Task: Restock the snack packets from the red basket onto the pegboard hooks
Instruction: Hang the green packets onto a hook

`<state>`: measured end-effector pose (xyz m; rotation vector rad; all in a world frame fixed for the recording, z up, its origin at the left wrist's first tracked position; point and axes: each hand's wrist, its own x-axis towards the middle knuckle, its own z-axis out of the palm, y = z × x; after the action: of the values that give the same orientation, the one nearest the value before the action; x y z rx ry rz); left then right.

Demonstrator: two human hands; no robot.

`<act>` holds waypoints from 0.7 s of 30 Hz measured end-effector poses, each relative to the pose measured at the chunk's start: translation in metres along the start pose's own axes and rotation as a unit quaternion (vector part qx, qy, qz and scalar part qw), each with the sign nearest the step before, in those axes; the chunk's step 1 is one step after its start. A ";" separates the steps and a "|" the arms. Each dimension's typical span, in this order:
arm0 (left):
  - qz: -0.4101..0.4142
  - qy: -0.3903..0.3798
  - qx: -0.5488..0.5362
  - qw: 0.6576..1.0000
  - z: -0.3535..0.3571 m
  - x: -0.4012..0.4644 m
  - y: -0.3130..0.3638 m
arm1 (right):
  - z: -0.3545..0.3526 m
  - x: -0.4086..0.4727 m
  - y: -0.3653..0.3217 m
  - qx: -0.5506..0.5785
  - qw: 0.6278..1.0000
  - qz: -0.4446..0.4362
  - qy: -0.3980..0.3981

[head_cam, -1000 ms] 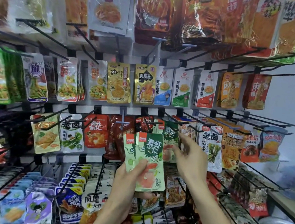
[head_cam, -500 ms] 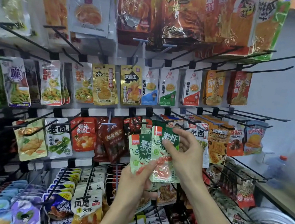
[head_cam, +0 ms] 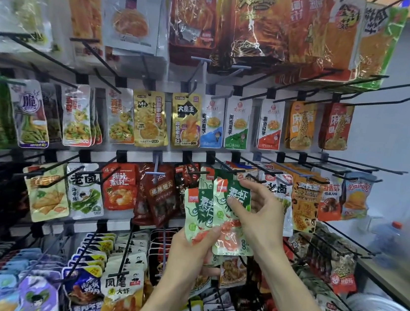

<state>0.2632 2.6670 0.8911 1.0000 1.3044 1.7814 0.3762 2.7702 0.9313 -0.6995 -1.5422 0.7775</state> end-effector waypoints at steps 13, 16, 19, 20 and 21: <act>-0.001 -0.013 -0.001 1.000 -0.006 -0.002 -0.002 | 0.003 -0.009 -0.010 -0.037 0.999 -0.004 -0.011; -0.001 -0.015 -0.001 1.000 -0.006 -0.004 0.000 | 0.001 -0.011 -0.011 -0.024 1.000 0.005 0.001; 0.007 -0.004 -0.006 1.000 -0.007 -0.005 0.000 | -0.002 -0.012 -0.012 0.001 1.000 -0.009 -0.001; 0.008 -0.001 -0.010 1.000 -0.008 -0.006 0.000 | -0.003 -0.014 -0.012 0.011 1.000 -0.015 -0.004; 0.010 -0.002 -0.011 1.000 -0.008 -0.006 0.000 | -0.003 -0.015 -0.012 0.022 1.000 -0.017 -0.001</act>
<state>0.2593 2.6582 0.8890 1.0067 1.2743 1.8040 0.3811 2.7518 0.9322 -0.6379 -1.5303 0.7841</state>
